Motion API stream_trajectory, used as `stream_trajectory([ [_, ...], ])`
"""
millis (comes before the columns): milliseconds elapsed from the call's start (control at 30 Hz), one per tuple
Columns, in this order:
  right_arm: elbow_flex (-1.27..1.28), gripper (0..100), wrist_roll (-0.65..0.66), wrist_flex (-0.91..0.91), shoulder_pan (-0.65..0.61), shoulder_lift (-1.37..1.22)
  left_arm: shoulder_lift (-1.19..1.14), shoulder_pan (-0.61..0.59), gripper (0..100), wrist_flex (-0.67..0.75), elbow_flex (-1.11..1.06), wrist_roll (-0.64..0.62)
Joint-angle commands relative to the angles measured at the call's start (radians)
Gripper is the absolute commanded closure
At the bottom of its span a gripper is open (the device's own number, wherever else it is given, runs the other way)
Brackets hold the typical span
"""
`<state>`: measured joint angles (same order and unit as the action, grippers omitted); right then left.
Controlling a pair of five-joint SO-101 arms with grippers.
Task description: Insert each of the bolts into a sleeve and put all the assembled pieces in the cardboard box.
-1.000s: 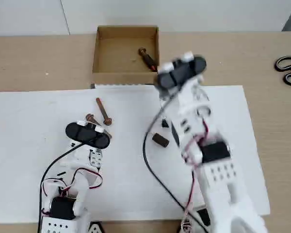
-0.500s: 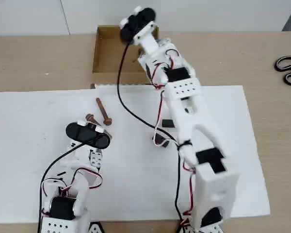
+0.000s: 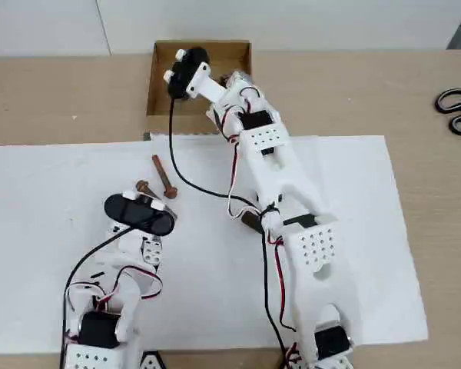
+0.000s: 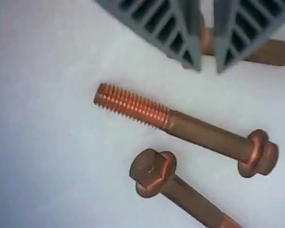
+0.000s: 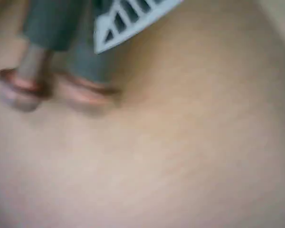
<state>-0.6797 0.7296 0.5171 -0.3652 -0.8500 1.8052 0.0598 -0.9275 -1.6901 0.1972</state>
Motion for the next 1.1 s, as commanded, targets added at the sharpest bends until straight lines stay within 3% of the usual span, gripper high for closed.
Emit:
stream_trajectory([
  [0, -0.068, 80.5, 0.014, -0.021, -0.007, 0.031, 0.009, 0.005, 99, -0.003, 0.01, 0.003],
  [367, -0.068, 99.1, 0.009, 0.239, -0.007, 0.22, 0.009, 0.005, 99, -0.003, 0.01, 0.003],
  [567, -0.068, 99.1, 0.006, 0.424, -0.007, 0.309, 0.009, 0.005, 99, -0.003, 0.01, 0.003],
  [800, -0.068, 98.8, -0.287, 0.779, -0.002, 0.4, 0.009, 0.005, 99, -0.003, 0.01, 0.003],
  [1067, -0.068, 98.7, -0.457, 1.112, -0.001, 0.483, 0.009, -0.002, 99, -0.003, 0.01, 0.003],
])
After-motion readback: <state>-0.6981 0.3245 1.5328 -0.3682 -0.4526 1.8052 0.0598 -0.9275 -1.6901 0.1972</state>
